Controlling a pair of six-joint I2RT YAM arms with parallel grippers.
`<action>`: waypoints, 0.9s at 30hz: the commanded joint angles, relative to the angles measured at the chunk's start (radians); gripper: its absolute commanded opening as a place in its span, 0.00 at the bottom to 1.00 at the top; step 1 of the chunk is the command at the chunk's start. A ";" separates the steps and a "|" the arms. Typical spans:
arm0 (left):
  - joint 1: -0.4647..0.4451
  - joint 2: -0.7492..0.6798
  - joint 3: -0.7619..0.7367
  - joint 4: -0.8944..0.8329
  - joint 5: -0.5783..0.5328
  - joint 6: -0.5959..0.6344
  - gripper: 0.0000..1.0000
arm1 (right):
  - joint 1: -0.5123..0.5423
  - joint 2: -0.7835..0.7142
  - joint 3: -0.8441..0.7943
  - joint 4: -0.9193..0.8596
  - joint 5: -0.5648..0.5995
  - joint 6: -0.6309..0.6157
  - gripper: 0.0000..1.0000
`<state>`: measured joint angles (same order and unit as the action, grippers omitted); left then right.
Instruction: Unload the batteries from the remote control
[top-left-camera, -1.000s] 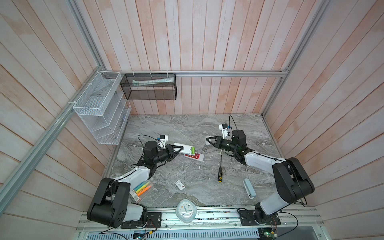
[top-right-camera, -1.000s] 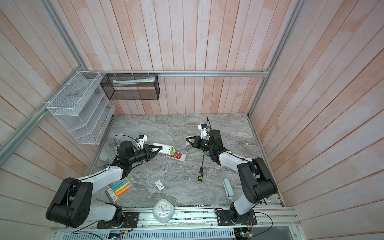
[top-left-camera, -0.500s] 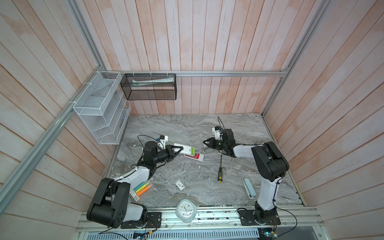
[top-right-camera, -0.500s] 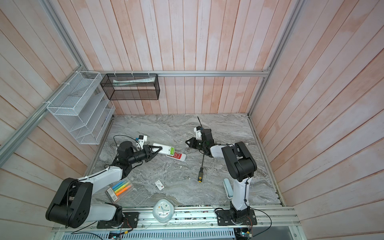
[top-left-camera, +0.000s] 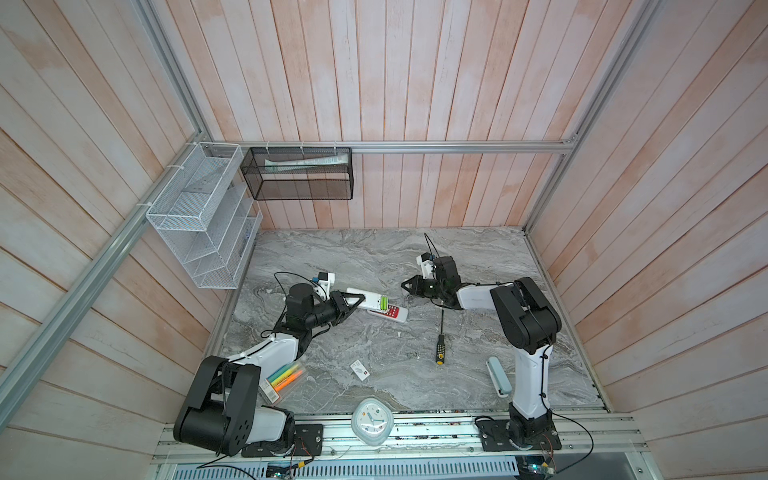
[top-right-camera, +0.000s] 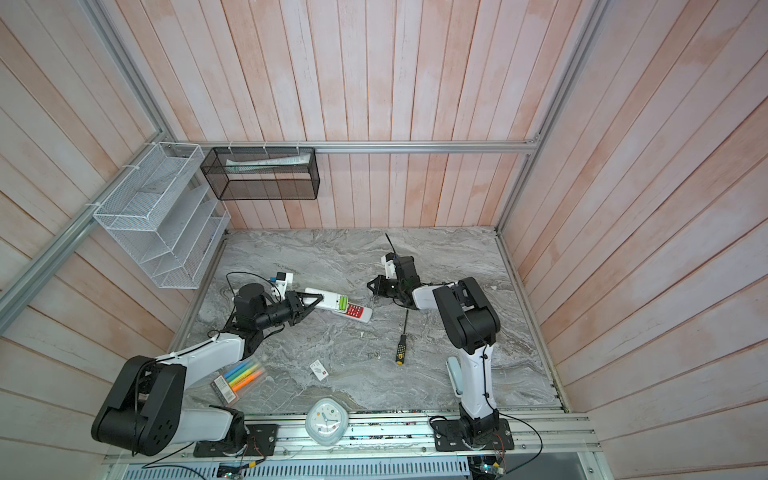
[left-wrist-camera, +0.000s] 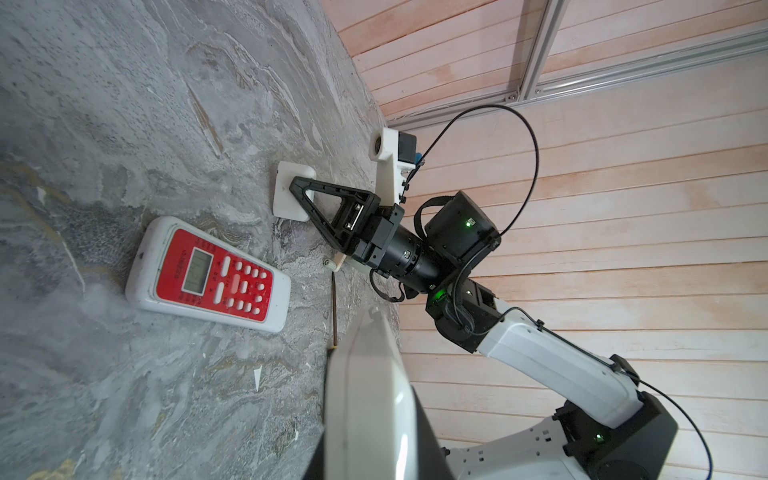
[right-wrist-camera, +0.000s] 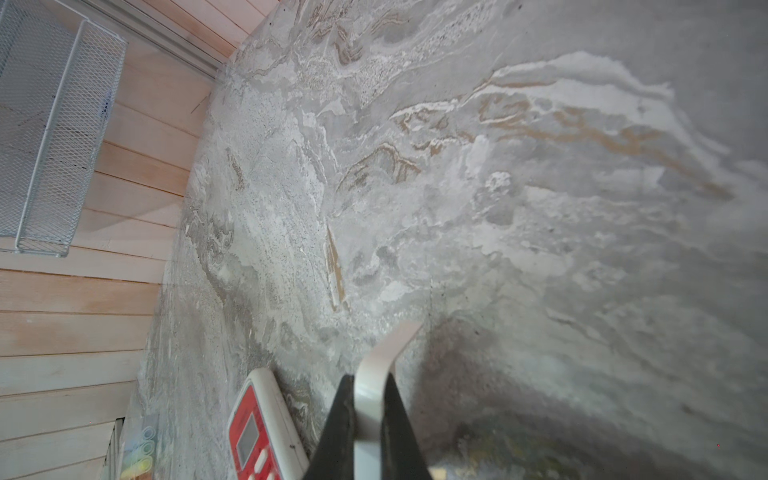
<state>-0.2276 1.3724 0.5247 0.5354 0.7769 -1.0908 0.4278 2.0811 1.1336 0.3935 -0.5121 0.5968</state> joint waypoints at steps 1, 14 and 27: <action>0.006 -0.009 -0.012 0.018 0.007 0.020 0.00 | 0.002 0.035 0.011 -0.059 0.041 -0.027 0.18; 0.011 -0.030 -0.025 0.015 0.005 0.020 0.00 | -0.017 -0.020 0.011 -0.100 0.097 -0.069 0.44; 0.014 -0.021 -0.020 -0.070 0.002 0.099 0.00 | -0.029 -0.233 -0.052 -0.135 0.104 -0.231 0.52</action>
<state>-0.2176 1.3590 0.5072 0.4942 0.7765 -1.0496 0.3943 1.9343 1.1156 0.2710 -0.4118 0.4530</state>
